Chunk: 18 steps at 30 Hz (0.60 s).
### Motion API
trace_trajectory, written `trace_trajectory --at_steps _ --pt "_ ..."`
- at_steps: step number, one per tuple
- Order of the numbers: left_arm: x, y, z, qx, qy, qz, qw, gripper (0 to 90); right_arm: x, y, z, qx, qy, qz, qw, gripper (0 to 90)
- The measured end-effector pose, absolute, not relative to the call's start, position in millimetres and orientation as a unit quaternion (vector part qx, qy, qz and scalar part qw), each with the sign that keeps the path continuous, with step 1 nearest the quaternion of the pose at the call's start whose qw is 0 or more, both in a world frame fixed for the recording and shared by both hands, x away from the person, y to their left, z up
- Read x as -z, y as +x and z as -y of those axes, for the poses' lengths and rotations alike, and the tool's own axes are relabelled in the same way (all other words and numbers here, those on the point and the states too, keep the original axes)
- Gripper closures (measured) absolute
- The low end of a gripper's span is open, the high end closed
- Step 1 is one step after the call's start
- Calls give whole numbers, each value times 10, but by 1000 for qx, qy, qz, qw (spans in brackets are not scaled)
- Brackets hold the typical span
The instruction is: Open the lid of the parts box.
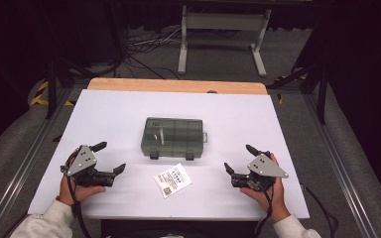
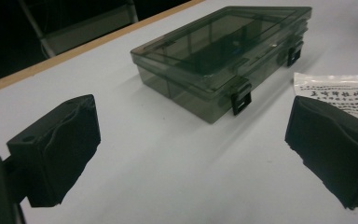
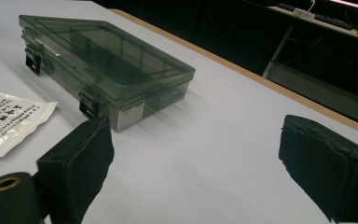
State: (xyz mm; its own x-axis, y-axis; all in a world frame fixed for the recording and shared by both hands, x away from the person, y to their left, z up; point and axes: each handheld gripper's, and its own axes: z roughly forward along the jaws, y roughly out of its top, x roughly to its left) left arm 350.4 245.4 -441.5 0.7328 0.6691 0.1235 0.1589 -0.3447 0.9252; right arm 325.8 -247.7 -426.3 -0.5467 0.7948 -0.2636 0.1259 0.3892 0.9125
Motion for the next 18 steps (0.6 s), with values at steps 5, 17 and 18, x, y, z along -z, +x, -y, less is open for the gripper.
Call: trace_trajectory --at_steps 5,17,18 --pt "4418 3470 -2402 -245 785 -255 508 35 4273 3267 2464 -460 307 -751 360 102" --pt "4423 3446 -2380 -247 785 -253 508 43 4308 3322 2418 -451 306 -762 349 100" --pt "4425 3453 -2372 -247 787 -250 507 48 4308 3322 2418 -450 307 -763 347 100"
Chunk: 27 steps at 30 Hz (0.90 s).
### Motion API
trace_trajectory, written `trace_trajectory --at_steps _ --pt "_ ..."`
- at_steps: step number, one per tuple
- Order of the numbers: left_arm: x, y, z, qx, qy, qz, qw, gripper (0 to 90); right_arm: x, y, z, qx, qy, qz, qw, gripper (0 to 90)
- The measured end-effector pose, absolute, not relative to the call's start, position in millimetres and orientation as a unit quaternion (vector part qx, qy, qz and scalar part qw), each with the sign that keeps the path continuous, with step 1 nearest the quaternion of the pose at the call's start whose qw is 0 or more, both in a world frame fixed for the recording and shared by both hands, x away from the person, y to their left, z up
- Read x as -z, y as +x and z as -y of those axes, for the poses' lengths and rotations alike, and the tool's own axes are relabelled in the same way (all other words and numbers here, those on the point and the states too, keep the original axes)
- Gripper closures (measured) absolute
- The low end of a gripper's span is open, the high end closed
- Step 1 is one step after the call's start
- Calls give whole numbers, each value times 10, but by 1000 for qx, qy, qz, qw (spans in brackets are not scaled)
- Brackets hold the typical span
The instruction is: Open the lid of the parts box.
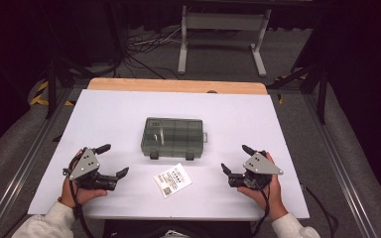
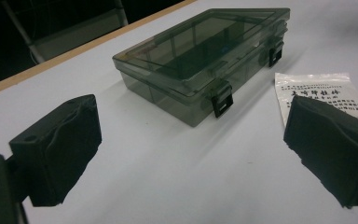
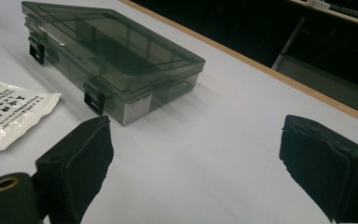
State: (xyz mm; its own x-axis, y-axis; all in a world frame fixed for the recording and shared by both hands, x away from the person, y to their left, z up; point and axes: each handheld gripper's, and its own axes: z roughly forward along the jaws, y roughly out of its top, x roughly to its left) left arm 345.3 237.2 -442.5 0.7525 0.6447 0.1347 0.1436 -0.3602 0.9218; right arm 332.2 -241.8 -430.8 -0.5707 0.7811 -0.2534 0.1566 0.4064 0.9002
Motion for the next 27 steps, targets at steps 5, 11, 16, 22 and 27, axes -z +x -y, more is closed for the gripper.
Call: trace_trajectory --at_steps 5,11,16,22,27 --pt "4460 3493 -2331 -236 800 -248 493 81 4316 3335 2438 -446 315 -766 339 107" --pt "4479 3557 -2291 -227 810 -251 480 130 4332 3436 2407 -442 324 -775 314 130" --pt "4507 3714 -2225 -215 820 -260 463 154 4373 3557 2296 -421 326 -798 282 129" --pt "4550 3880 -2127 -197 831 -263 449 216 4403 3677 2053 -396 305 -826 259 236" --pt "4557 3999 -2007 -184 843 -258 434 317 4402 3796 1885 -400 297 -834 237 322"
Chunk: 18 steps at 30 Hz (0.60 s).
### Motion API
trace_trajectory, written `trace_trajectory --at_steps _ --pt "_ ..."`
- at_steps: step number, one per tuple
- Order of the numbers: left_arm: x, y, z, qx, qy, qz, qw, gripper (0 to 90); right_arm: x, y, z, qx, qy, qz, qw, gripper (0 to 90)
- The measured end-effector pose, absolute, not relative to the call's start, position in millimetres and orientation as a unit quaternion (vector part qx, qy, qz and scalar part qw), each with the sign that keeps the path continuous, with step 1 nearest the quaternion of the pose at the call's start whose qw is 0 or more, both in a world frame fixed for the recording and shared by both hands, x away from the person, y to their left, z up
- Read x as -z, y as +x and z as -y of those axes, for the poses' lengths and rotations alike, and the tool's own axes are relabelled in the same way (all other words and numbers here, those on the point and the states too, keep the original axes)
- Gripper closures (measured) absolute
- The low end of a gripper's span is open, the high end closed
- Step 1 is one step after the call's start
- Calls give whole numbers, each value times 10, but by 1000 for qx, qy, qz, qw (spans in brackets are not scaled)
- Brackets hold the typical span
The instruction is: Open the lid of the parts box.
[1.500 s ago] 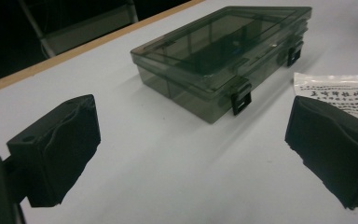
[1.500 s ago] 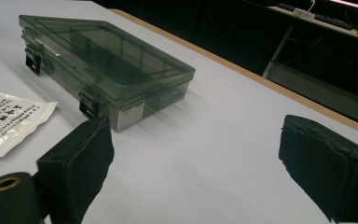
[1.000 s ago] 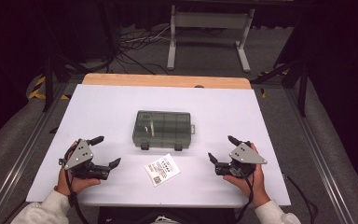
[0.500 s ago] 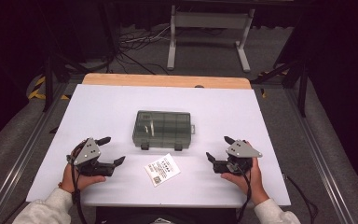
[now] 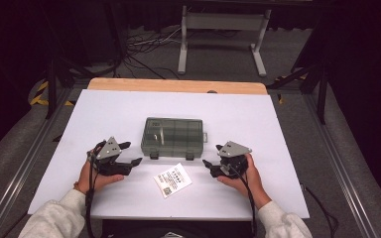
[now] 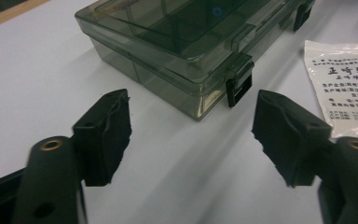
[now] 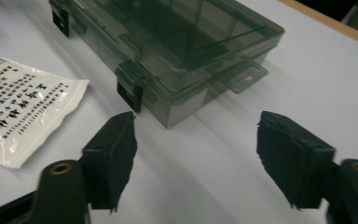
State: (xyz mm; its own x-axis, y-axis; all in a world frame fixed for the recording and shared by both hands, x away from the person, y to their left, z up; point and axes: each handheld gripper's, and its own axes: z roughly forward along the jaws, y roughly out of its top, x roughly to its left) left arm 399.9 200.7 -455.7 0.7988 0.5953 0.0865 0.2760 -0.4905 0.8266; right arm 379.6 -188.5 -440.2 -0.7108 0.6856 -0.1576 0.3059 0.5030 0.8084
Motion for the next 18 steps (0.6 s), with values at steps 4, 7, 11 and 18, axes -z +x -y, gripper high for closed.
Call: trace_trajectory --at_steps 4,7,11,18 --pt "4574 4054 -1959 -177 847 -260 428 380 4412 3884 1769 -399 296 -839 223 389" --pt "4587 4090 -1940 -165 851 -257 427 456 4415 3927 1731 -397 298 -841 214 423" --pt "4610 4122 -1888 -153 860 -250 418 498 4436 3983 1672 -393 292 -848 202 534" --pt "4638 4154 -1831 -153 866 -252 403 567 4458 4029 1676 -390 301 -848 197 552"
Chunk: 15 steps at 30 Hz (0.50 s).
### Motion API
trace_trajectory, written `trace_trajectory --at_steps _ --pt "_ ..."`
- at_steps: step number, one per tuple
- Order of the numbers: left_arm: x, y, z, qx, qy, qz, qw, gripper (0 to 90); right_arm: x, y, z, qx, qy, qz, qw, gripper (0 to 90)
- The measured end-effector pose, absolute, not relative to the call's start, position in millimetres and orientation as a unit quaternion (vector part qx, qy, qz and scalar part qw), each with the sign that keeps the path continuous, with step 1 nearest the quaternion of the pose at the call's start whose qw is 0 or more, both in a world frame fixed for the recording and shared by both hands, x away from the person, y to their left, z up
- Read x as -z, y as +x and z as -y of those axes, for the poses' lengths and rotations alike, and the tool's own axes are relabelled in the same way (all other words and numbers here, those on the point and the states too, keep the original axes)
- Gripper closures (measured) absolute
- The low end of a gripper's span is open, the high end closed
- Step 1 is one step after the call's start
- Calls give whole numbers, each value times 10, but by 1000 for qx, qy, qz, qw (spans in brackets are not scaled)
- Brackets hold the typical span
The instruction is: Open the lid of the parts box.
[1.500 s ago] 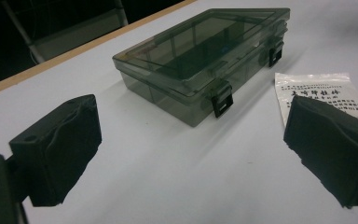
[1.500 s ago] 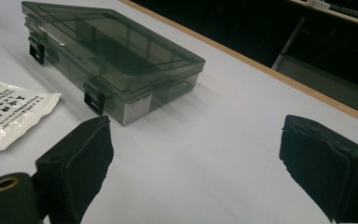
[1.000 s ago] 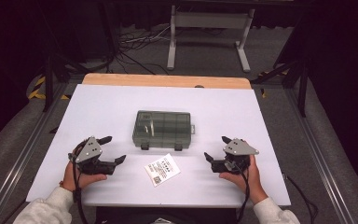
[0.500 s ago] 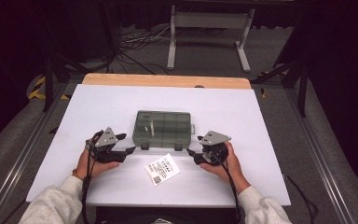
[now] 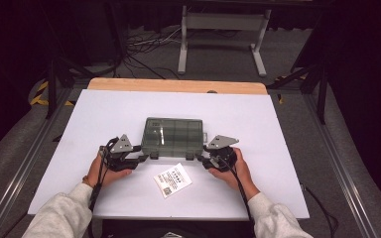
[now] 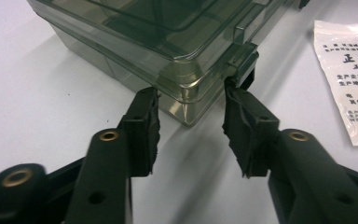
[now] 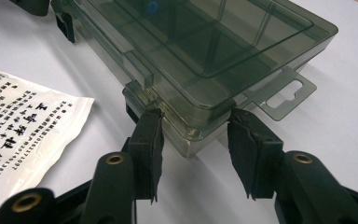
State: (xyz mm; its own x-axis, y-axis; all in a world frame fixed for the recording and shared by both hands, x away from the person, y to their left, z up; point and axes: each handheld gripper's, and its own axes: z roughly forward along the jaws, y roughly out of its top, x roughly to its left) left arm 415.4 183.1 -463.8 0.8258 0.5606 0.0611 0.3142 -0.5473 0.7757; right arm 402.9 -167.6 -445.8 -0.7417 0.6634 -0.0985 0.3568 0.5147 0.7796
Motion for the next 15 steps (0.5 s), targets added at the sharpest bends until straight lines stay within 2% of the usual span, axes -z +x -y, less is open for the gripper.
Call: trace_trajectory --at_steps 7,15 --pt "4650 4186 -1826 -155 866 -260 398 609 4462 4035 1676 -392 301 -847 196 552" --pt "4661 4195 -1825 -156 867 -261 394 609 4466 4044 1656 -393 303 -845 199 553"
